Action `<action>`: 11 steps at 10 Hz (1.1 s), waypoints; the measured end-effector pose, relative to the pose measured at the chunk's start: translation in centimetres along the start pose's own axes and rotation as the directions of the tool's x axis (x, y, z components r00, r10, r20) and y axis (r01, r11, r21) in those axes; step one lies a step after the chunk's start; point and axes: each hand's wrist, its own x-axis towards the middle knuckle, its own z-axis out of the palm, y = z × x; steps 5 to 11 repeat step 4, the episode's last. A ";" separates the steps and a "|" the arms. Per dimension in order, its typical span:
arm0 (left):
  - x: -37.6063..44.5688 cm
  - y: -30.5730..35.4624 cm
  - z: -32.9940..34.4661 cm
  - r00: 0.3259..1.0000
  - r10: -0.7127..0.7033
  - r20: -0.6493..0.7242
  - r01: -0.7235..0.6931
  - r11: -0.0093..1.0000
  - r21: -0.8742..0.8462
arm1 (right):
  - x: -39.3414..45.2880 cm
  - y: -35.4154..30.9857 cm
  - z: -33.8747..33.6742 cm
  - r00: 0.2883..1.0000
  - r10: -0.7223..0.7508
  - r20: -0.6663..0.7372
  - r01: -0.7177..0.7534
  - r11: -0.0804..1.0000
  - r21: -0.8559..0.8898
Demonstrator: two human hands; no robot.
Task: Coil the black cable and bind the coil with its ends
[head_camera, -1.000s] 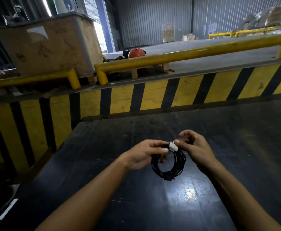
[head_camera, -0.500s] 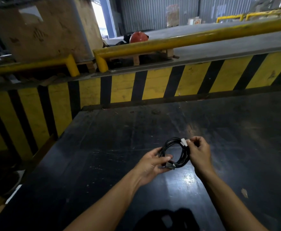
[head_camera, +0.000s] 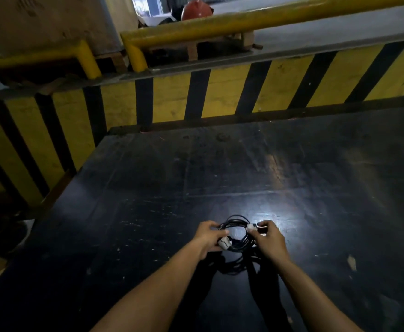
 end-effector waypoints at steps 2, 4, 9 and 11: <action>1.1 -1.9 -0.5 1.000 -0.027 -0.015 0.027 0.999 0.021 | -0.4 1.9 1.1 0.992 0.066 0.108 -0.038 0.968 -0.247; 0.0 -1.3 -2.1 0.997 0.070 -0.042 -0.070 0.998 0.001 | -1.7 0.3 -0.7 0.982 0.028 0.186 0.065 0.878 -0.475; 0.0 -1.3 -2.1 0.997 0.070 -0.042 -0.070 0.998 0.001 | -1.7 0.3 -0.7 0.982 0.028 0.186 0.065 0.878 -0.475; 0.0 -1.3 -2.1 0.997 0.070 -0.042 -0.070 0.998 0.001 | -1.7 0.3 -0.7 0.982 0.028 0.186 0.065 0.878 -0.475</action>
